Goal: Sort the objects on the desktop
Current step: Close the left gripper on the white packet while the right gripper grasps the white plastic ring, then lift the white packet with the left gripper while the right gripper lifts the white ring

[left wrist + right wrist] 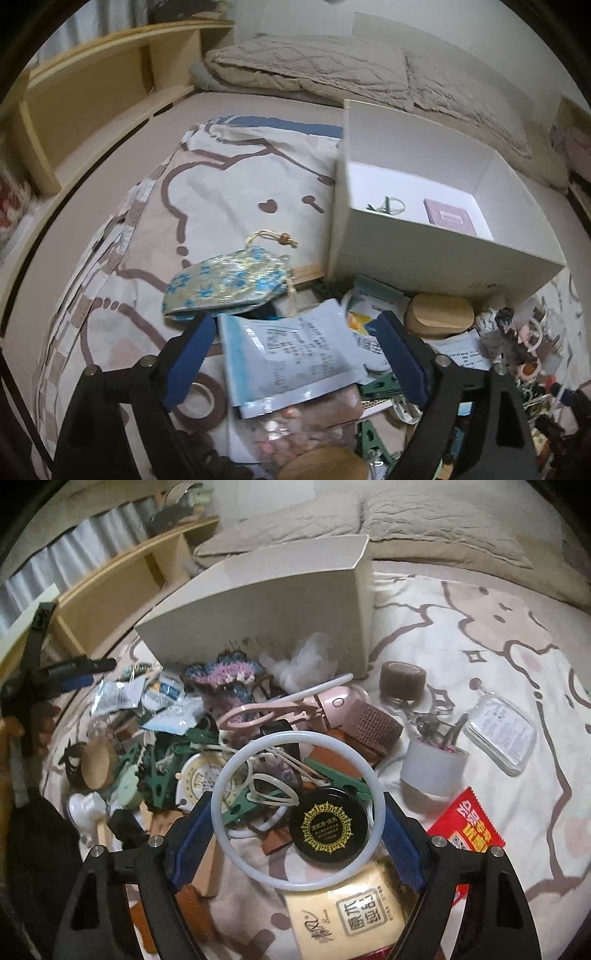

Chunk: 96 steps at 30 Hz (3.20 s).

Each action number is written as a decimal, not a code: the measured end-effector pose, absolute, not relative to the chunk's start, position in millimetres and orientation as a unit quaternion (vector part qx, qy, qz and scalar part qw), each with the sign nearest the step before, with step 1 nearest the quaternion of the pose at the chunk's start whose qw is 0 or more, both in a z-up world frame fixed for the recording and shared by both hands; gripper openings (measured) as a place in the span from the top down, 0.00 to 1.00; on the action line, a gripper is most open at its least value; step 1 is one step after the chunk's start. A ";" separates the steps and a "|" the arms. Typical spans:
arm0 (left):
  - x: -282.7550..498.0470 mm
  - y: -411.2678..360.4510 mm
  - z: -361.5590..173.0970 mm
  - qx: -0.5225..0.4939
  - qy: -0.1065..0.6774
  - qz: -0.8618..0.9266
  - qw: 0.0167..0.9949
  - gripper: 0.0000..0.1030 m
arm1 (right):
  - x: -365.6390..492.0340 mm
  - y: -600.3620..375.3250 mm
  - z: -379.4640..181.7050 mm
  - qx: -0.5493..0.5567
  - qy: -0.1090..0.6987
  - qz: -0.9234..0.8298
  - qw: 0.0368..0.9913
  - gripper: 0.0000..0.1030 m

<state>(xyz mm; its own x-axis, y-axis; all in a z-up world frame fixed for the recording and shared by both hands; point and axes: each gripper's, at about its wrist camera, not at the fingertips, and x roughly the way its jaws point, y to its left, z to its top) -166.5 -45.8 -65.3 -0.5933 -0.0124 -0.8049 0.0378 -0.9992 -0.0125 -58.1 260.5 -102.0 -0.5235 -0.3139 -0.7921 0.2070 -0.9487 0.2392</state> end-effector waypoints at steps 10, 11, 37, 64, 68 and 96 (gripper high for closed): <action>-177.8 -0.8 -97.6 0.457 -0.125 -0.879 0.059 0.12 | -52.1 265.2 -105.1 0.467 -0.090 -0.868 0.139 0.18; -179.4 -0.9 -101.4 0.461 -0.129 -0.875 0.065 0.12 | -51.7 265.1 -105.0 0.467 -0.090 -0.869 0.139 0.18; -168.3 -52.7 -87.0 0.503 -0.006 -0.864 -0.012 0.07 | -42.2 256.0 -93.9 0.453 -0.101 -0.874 0.145 0.18; -182.0 -94.2 -94.3 0.543 0.107 -0.833 -0.005 0.00 | -48.8 261.9 -110.2 0.457 -0.144 -0.866 0.145 0.18; -183.6 -85.5 -99.8 0.549 0.098 -0.830 -0.001 0.00 | -49.8 261.4 -112.2 0.457 -0.146 -0.865 0.145 0.18; -200.2 -78.6 -124.2 0.579 0.125 -0.805 0.024 0.05 | -46.7 250.9 -103.6 0.450 -0.131 -0.872 0.139 0.18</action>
<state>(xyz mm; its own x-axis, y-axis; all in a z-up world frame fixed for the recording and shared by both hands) -200.2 -78.6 -124.2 -0.3273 0.1062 -0.9389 0.1846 -0.9673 -0.1738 -46.7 250.9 -103.6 -0.5560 -0.3601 -0.7491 0.1240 -0.9271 0.3536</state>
